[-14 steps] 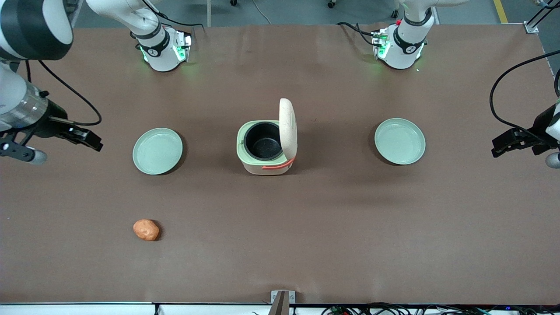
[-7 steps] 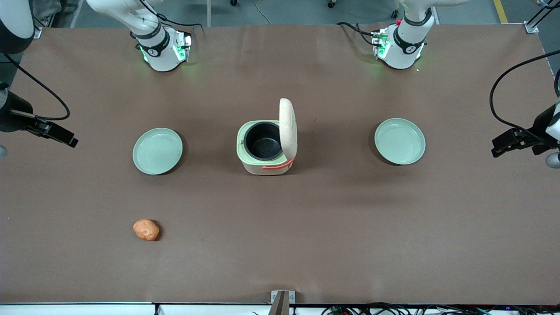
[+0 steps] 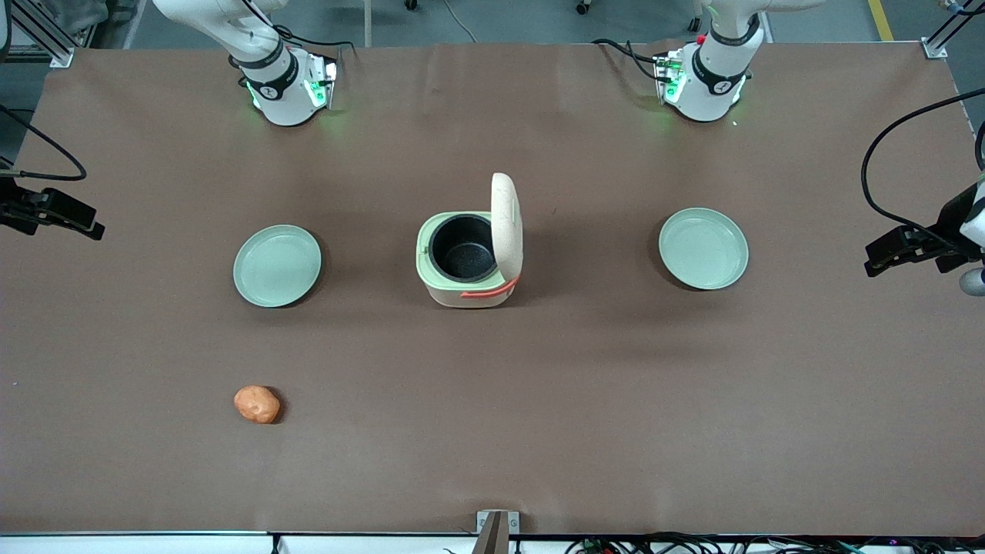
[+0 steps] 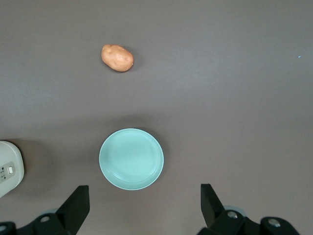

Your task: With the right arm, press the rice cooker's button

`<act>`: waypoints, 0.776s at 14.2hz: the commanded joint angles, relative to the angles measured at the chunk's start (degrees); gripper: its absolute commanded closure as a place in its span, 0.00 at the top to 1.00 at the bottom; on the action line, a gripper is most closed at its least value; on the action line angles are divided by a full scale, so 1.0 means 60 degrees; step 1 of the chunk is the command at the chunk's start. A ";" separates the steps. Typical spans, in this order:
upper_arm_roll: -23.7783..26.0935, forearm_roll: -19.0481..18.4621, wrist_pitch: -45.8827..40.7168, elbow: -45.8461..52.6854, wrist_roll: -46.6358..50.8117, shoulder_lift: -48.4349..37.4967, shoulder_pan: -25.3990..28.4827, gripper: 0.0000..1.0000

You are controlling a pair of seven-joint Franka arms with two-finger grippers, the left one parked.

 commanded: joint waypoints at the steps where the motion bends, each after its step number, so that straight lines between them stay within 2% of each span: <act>1: 0.0202 0.0008 0.0092 -0.0064 -0.0120 -0.0382 -0.0113 1.00; 3: 0.0449 0.0022 -0.0024 -0.0034 -0.0134 -0.0516 -0.0447 1.00; 7: 0.2279 -0.0050 0.0034 -0.0034 -0.0134 -0.0604 -0.2190 1.00; 11: 0.2267 -0.0051 0.0093 -0.0122 -0.0237 -0.0589 -0.2310 1.00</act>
